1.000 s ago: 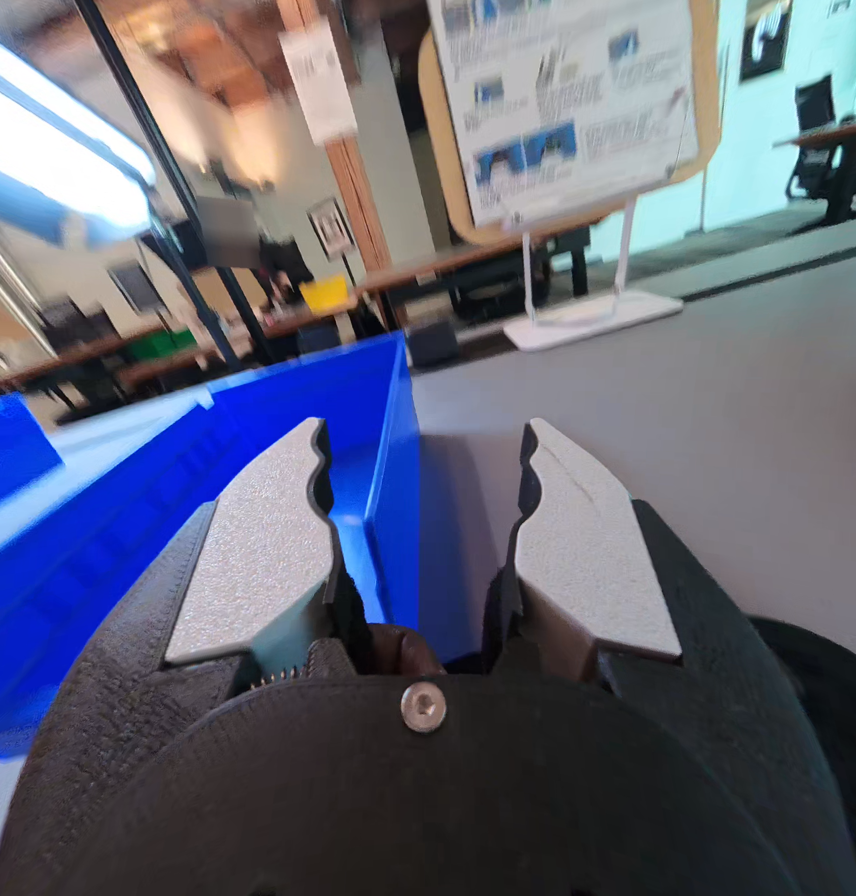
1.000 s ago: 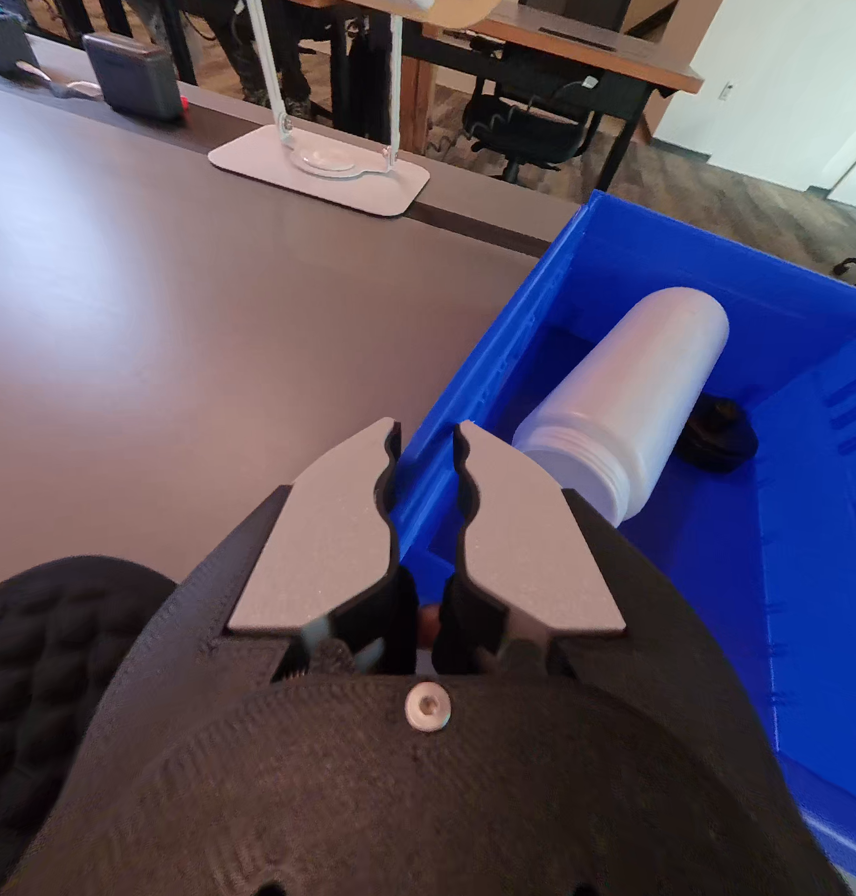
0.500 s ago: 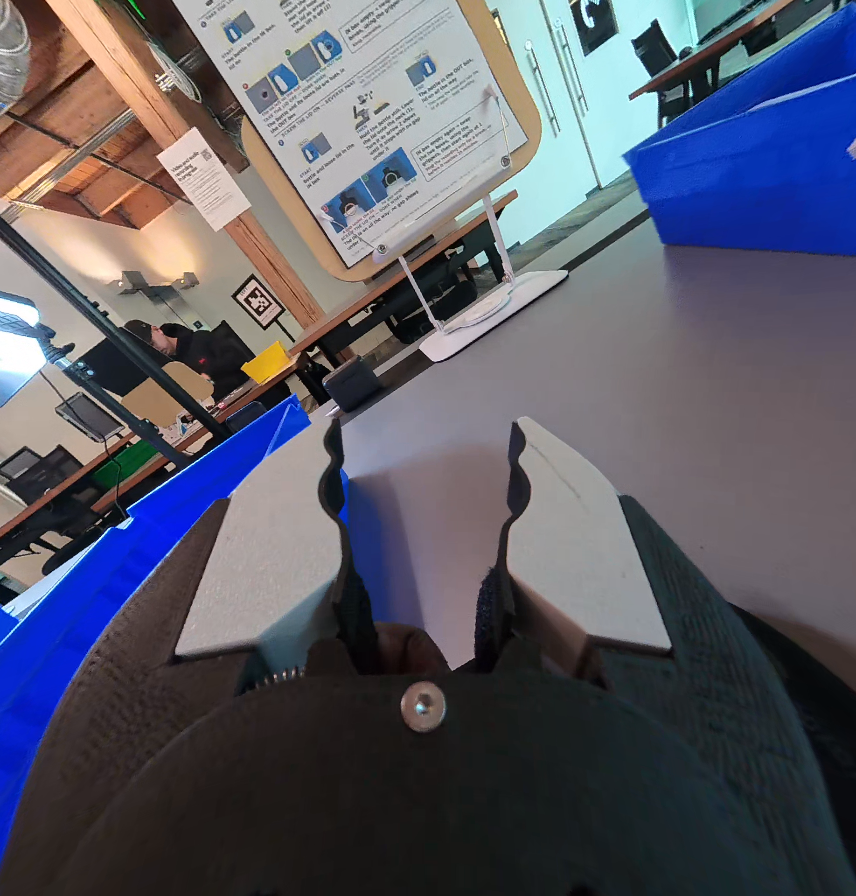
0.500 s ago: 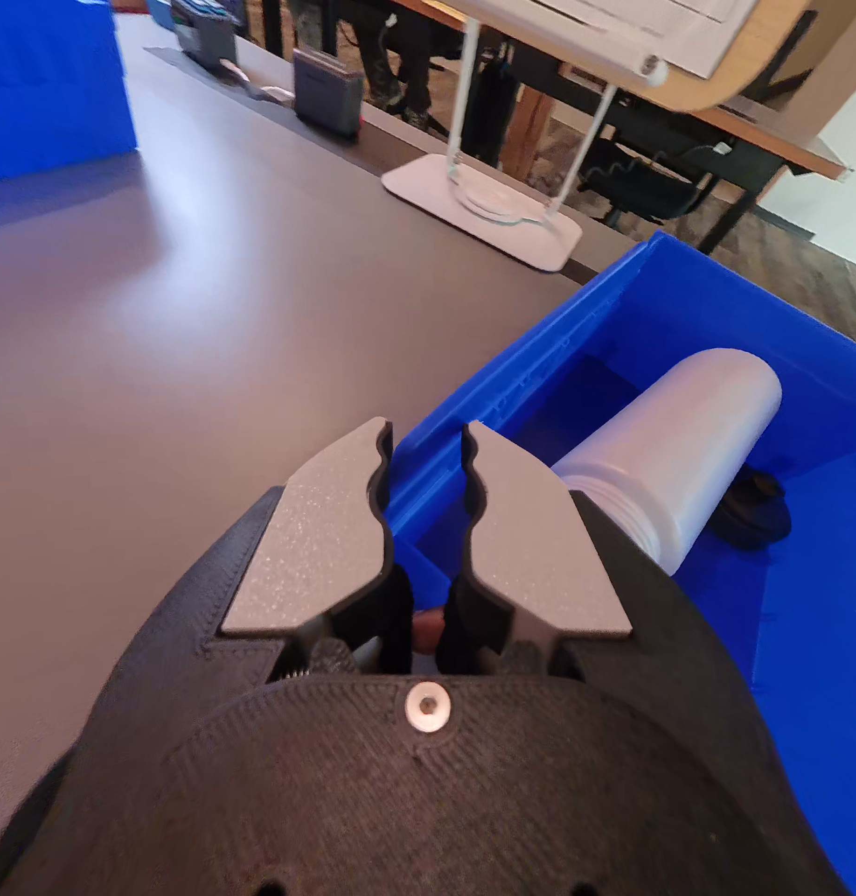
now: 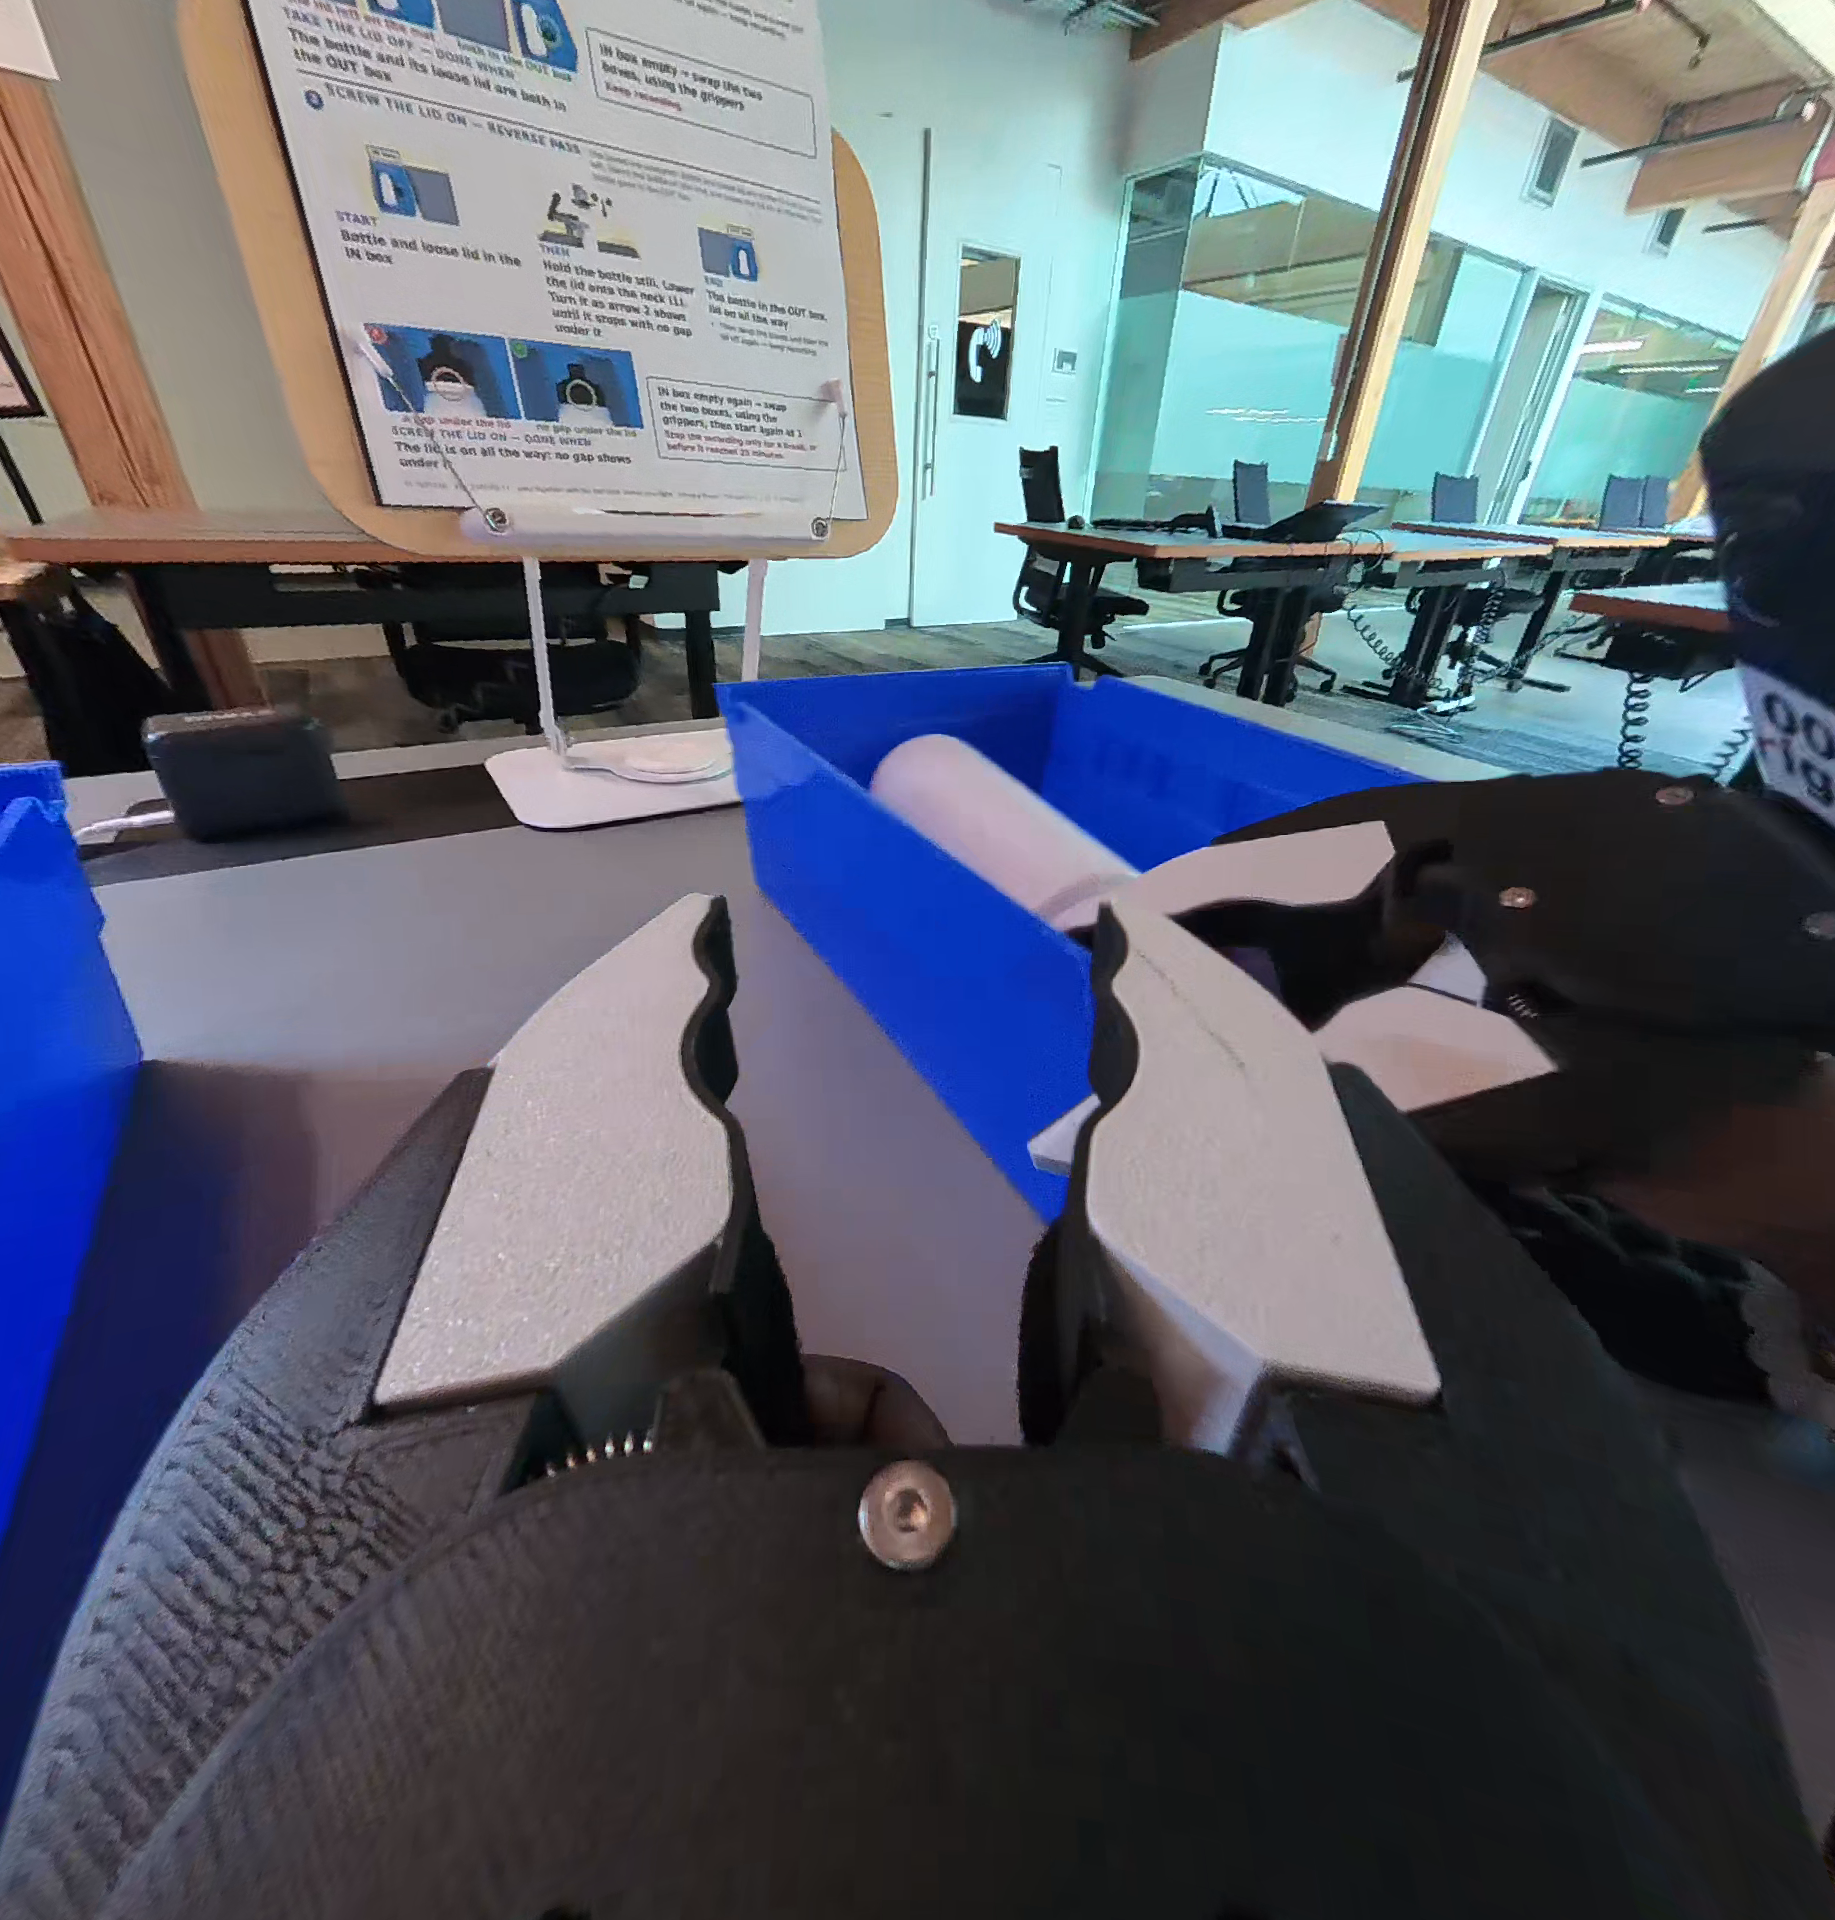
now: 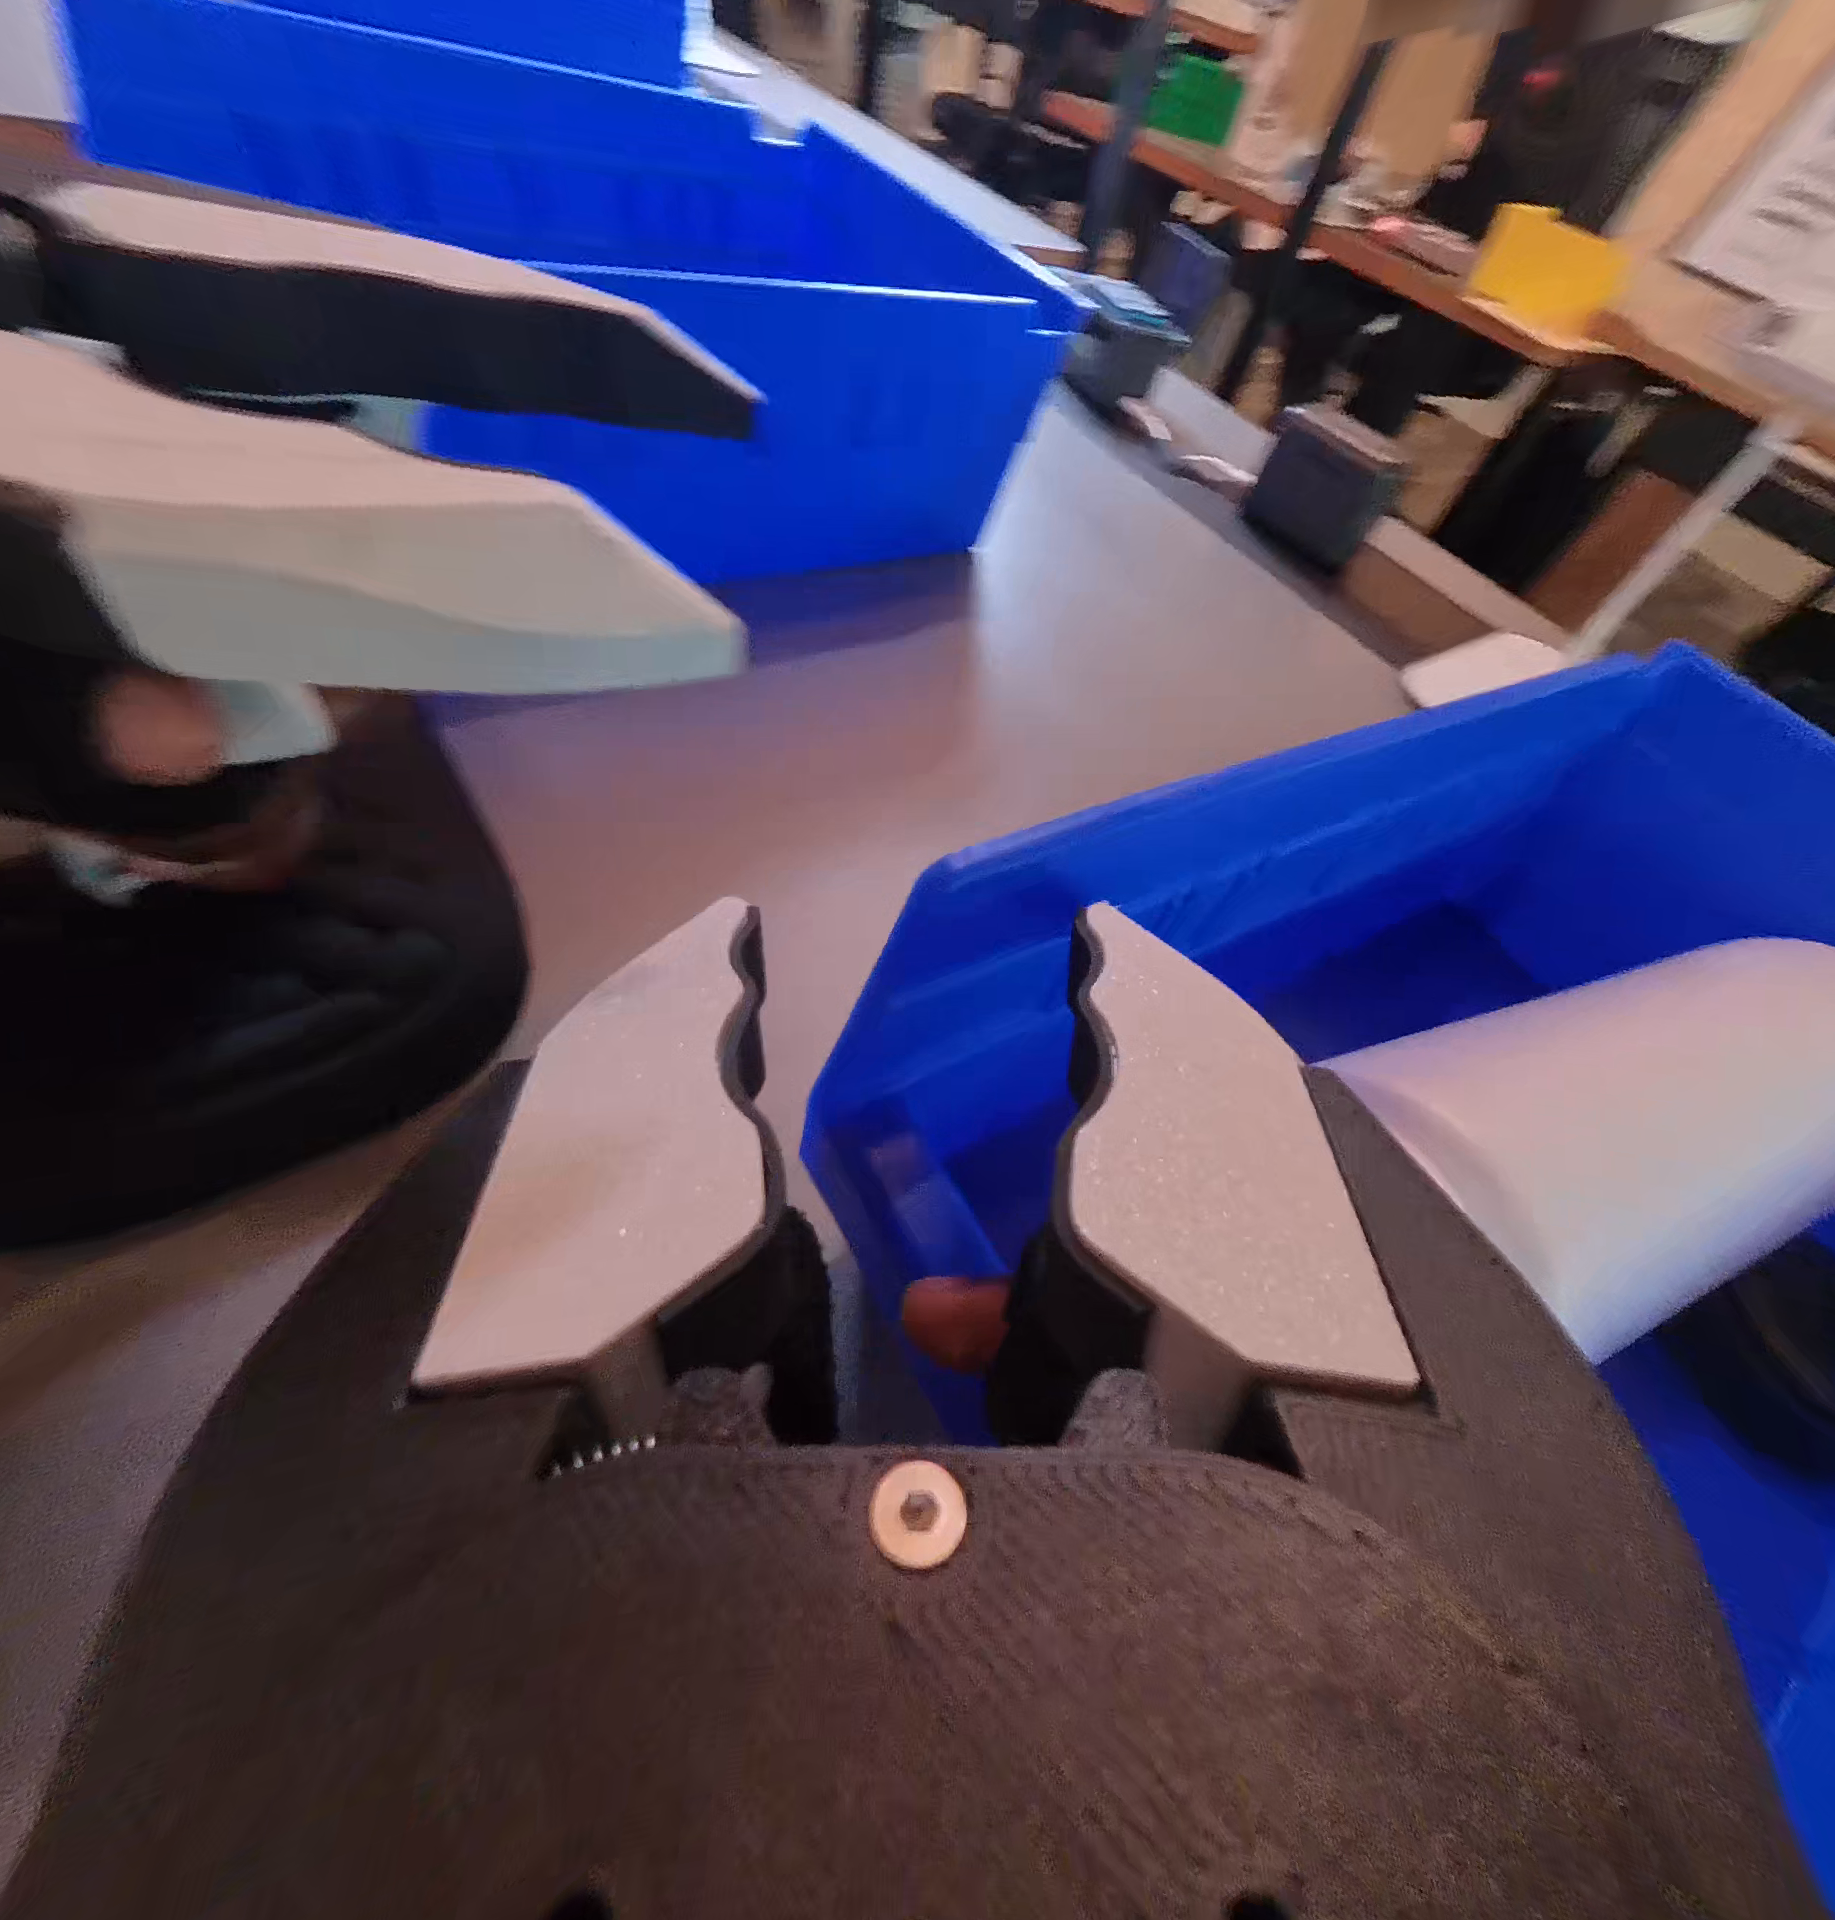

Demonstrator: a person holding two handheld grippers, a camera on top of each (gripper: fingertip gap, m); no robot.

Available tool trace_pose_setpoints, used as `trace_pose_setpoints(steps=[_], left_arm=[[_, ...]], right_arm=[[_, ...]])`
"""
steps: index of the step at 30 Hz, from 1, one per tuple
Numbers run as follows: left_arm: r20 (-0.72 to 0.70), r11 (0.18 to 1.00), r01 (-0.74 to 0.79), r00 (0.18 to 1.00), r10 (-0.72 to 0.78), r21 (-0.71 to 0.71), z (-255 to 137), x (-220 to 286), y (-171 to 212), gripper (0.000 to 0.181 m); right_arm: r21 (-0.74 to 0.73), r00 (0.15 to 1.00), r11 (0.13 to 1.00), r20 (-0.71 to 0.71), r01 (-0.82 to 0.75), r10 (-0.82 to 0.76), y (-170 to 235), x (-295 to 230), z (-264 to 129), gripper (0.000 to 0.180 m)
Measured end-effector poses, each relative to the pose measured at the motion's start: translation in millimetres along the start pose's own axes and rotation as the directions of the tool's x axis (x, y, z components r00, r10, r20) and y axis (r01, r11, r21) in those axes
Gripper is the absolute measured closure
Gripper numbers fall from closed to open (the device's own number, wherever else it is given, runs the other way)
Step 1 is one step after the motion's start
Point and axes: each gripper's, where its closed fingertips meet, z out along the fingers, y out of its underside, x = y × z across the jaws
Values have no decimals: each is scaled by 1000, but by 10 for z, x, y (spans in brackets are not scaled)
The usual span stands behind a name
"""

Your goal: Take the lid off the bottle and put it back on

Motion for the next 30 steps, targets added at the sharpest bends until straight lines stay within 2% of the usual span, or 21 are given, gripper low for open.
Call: trace_pose_setpoints(steps=[2,4,7,10,12,13,14,18,30], left_arm=[[-1,1000,1,1000,-1,-8,37,34,12,114],[8,999,-17,1000,17,-36,94,59,63,115],[-9,995,-53,999,53,-87,233,152,134,114],[-20,968,-123,992,121,-218,416,239,325,117],[18,929,-212,973,228,-304,499,182,444,139],[32,915,-251,961,274,-316,516,163,457,160],[70,904,-273,948,312,-330,518,103,456,163],[216,883,-286,898,382,-372,440,-244,431,169],[425,874,-219,805,413,-434,-2,-1100,368,167]], right_arm=[[43,995,999,98,-26,22,-130,-116,-66,125],[120,992,990,115,-70,57,-307,-51,-255,125],[201,997,977,-18,-66,71,-409,317,-624,123],[306,971,951,-208,-47,115,-414,796,-1074,128],[371,916,928,-357,-39,181,-382,1177,-1356,134],[381,885,923,-410,-51,218,-329,1331,-1458,135],[373,862,925,-444,-71,245,-251,1440,-1518,135],[309,839,944,-478,-117,260,21,1589,-1516,133],[221,872,969,-448,-109,200,139,1455,-1225,133]])
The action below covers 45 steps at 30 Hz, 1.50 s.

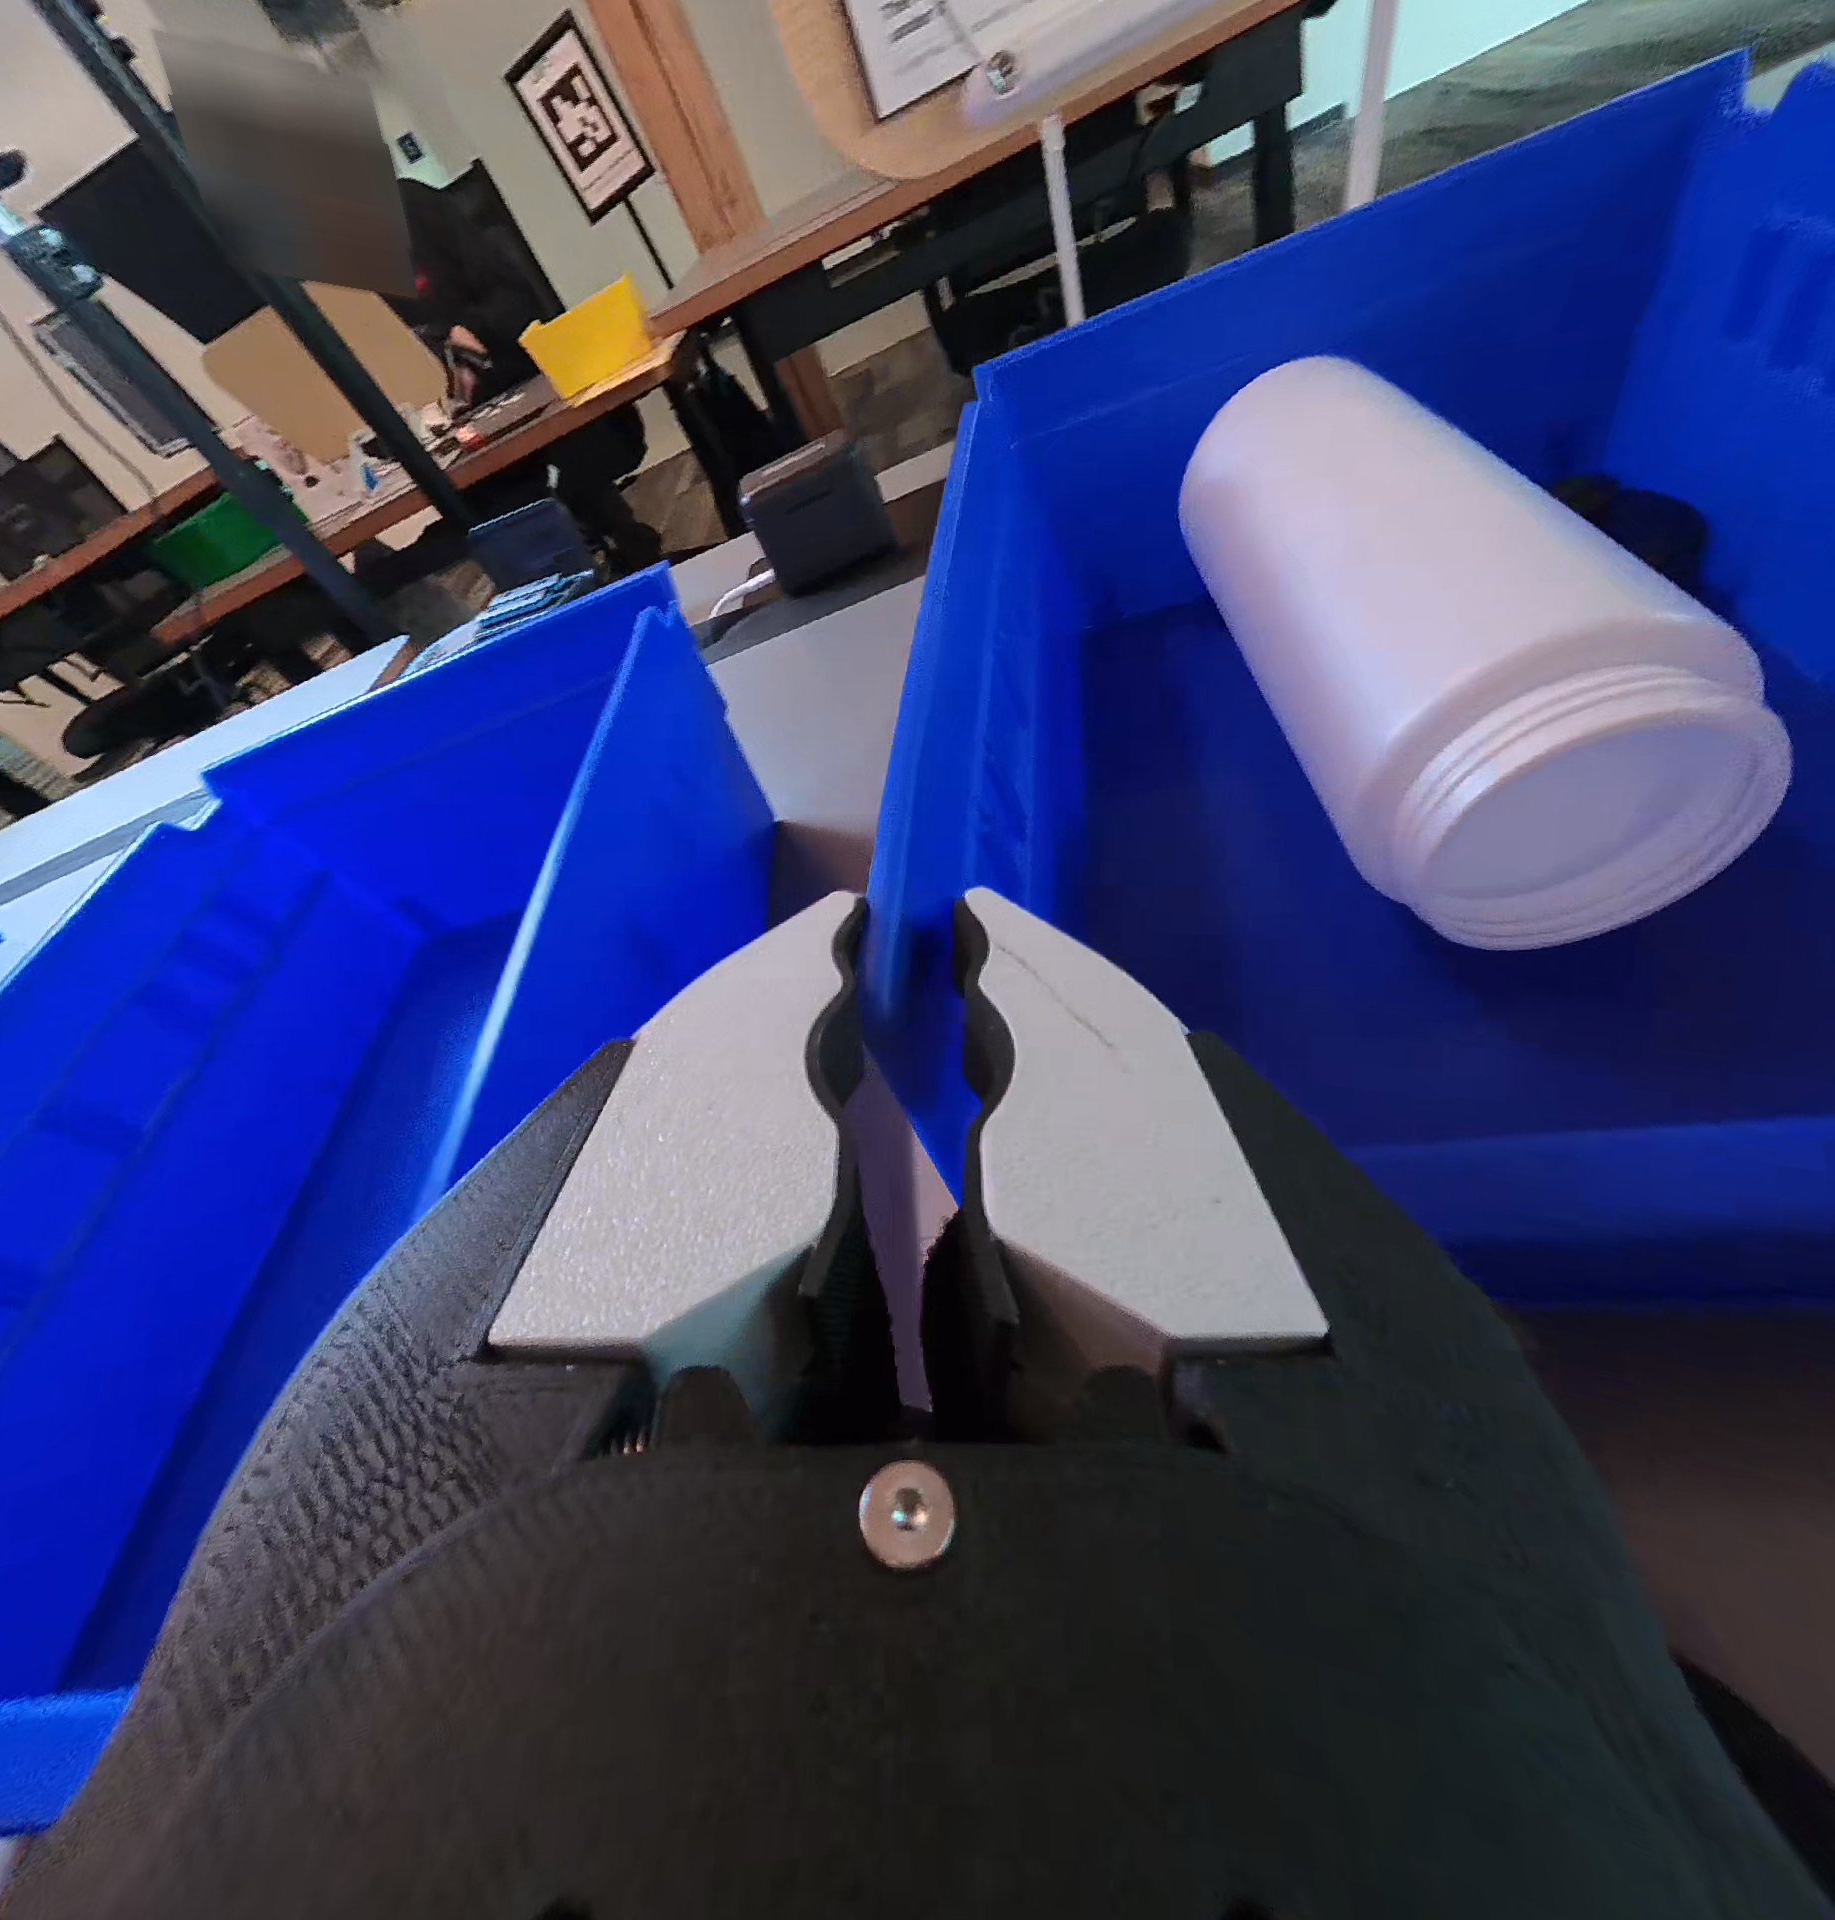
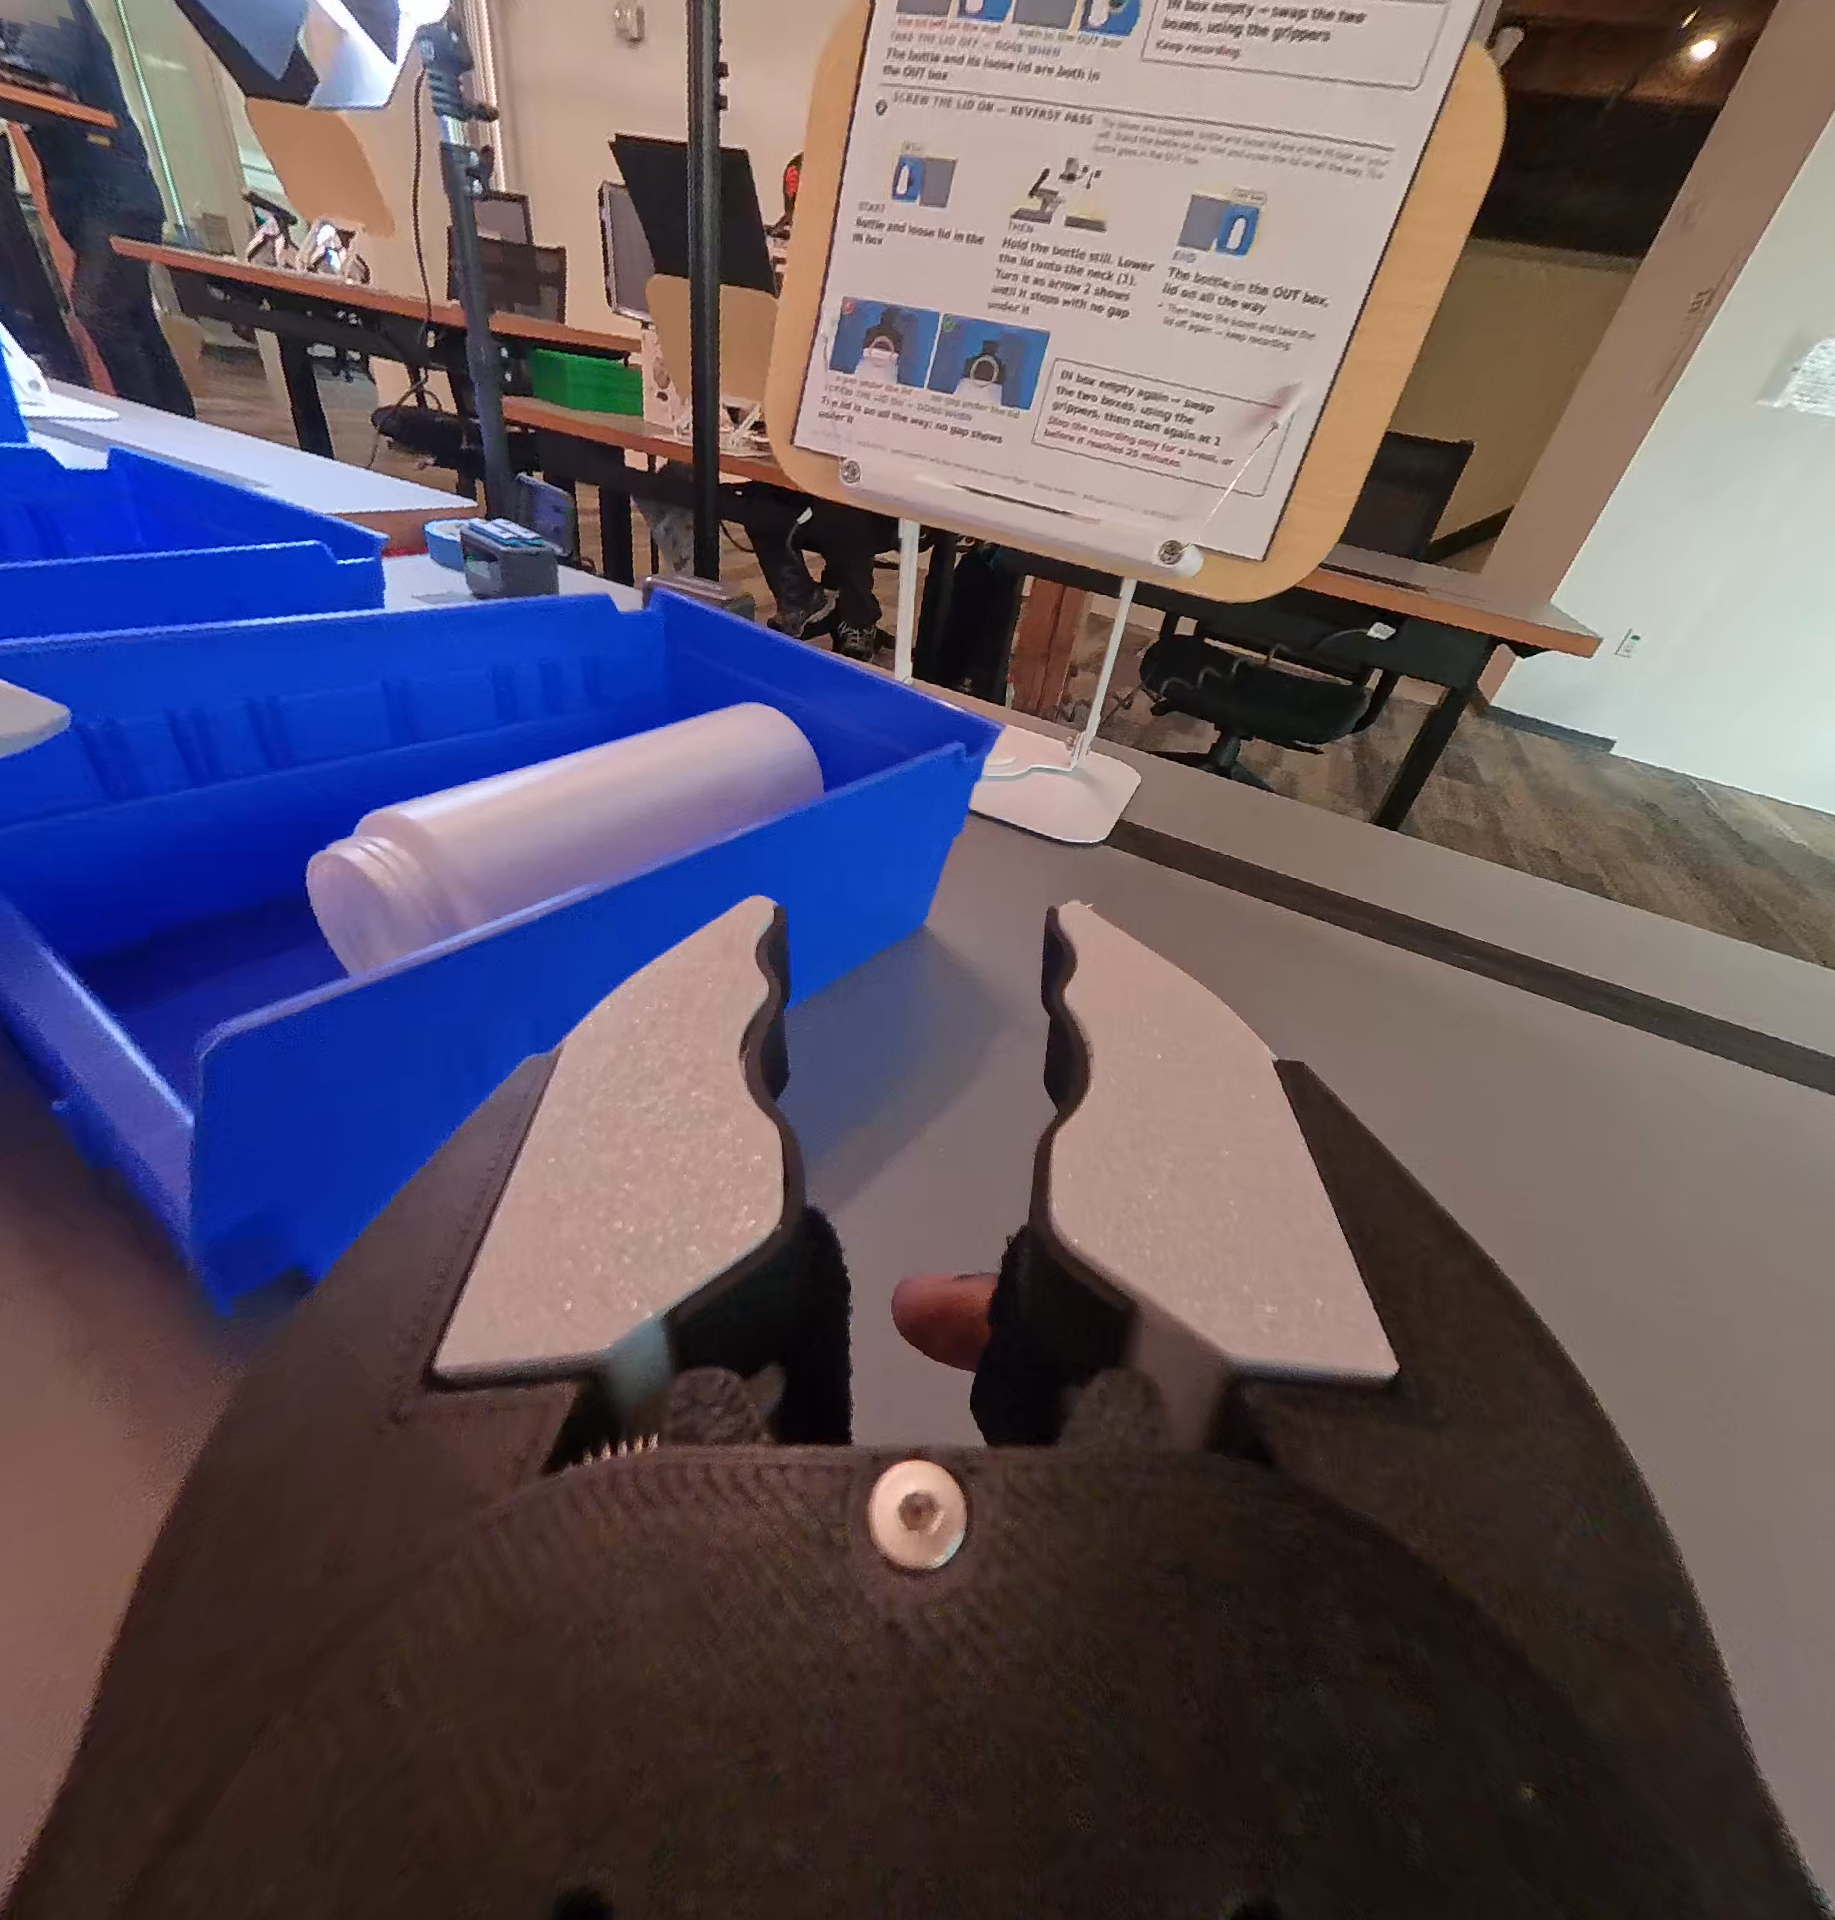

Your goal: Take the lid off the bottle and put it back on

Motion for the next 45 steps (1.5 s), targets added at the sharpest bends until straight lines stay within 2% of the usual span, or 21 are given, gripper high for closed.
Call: trace_pose_setpoints(steps=[6,9,12,15,17,18,20,23,25,26,28,30,32,34,40,41,43,45], left_arm=[[91,999,-20,996,22,-27,-4,-211,83,165],[71,1000,-15,997,16,-8,-36,-202,68,163],[-49,992,95,995,-91,87,-195,-137,-91,134],[-265,935,292,935,-236,199,-502,-162,-364,127],[-332,864,411,890,-311,292,-741,-452,-529,127],[-315,829,450,881,-352,332,-827,-700,-545,127],[-166,795,465,884,-436,390,-920,-1331,-388,126],[153,810,425,842,-518,404,-1018,-2242,182,116],[273,816,446,787,-553,368,-1026,-2622,630,109],[286,819,467,777,-560,333,-980,-2708,829,108],[204,821,521,799,-566,236,-800,-2660,1096,107],[67,812,565,813,-578,149,-642,-2490,1164,109],[-9,812,570,819,-573,125,-605,-2396,1118,137],[55,834,544,833,-550,93,-649,-2417,1196,174],[45,871,488,870,-491,57,-925,-2174,1194,175],[35,884,464,884,-466,57,-935,-2147,1179,166],[0,907,416,909,-417,66,-904,-2104,1143,133],[-12,913,405,914,-405,44,-854,-2079,1167,135]], right_arm=[[-11,1000,1000,8,20,-20,11,-51,21,133],[-6,1000,1000,21,17,-17,8,-89,29,133],[38,997,999,77,14,-17,-75,-233,37,129],[118,978,993,208,2,-27,-235,-575,38,121],[178,946,984,316,18,-75,-349,-900,13,118],[199,924,980,367,32,-105,-387,-1076,-3,118],[224,874,972,458,65,-164,-422,-1433,-32,118],[206,783,973,587,99,-204,-396,-1973,-41,122],[167,729,980,658,106,-191,-365,-2312,-20,123],[147,700,984,692,101,-175,-356,-2484,-9,124],[89,647,991,750,103,-135,-304,-2814,42,124],[24,612,989,783,147,-110,-193,-3089,143,123],[-30,585,984,807,177,-81,-108,-3313,222,121],[-79,580,983,814,164,-31,-81,-3472,295,120],[-200,690,965,724,172,27,125,-3586,676,118],[-218,702,960,712,178,31,145,-3582,711,118],[-220,717,959,696,179,25,130,-3577,763,121],[-216,731,958,682,190,8,121,-3577,816,125]])
